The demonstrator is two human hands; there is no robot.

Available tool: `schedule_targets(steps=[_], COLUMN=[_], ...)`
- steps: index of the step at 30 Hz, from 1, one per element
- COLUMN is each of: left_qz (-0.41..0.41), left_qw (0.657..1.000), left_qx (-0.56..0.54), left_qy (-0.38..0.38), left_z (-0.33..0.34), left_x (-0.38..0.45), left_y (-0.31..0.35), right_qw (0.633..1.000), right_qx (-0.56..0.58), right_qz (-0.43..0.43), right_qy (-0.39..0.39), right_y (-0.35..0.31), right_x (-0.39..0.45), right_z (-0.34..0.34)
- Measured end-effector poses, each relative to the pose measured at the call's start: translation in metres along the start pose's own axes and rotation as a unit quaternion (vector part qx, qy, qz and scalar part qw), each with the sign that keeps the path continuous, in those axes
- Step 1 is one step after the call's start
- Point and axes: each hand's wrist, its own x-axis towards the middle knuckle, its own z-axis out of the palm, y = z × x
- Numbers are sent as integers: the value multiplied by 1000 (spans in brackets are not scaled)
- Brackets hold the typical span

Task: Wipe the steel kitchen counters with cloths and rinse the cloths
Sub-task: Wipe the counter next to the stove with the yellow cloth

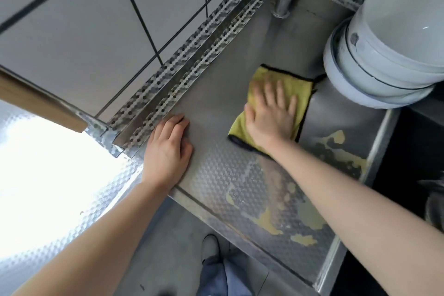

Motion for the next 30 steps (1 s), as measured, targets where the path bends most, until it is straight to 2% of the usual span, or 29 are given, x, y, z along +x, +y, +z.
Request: schedule_targets(steps=[2,5,7,8,11,13,15,20,23,24,28,30], left_qz=[-1,-23,-50,-58,-60,-60,-64,-61,-62,-64,-61,-60], left_qw=[1000,998,996,995,993,993,992,991,991,990,991,991], left_qx=[8,-15,-44,-52,-62,-66,-73,-82,-87,-88,-86,-83], left_qy=[15,51,64,67,76,80,82,83,85,85,87,87], left_z=[-2,-2,0,0,0,0,1,0,0,0,0,0], left_x=[-12,-22,-21,-20,-21,-21,-20,-20,-22,-22,-22,-21], left_y=[-5,-9,-7,-6,-6,-6,-6,-5,-4,-4,-4,-4], right_qw=[995,966,955,960,992,998,996,962,943,948,985,986], right_qx=[-7,-7,-13,-15,-14,-4,5,35,11,3,-18,-16], right_qz=[-99,-255,-291,-273,-121,-58,-88,-268,-326,-312,-165,-158], right_qy=[-17,-44,-58,-56,-29,-24,-24,-41,-63,-60,-43,-40], right_y=[-19,-25,-15,-14,-23,-42,-63,-65,-45,-40,-33,-38], right_x=[-38,-76,-64,-51,-6,1,-25,-136,-121,-103,-42,-52], right_z=[2,6,5,4,0,2,7,15,11,8,-3,0])
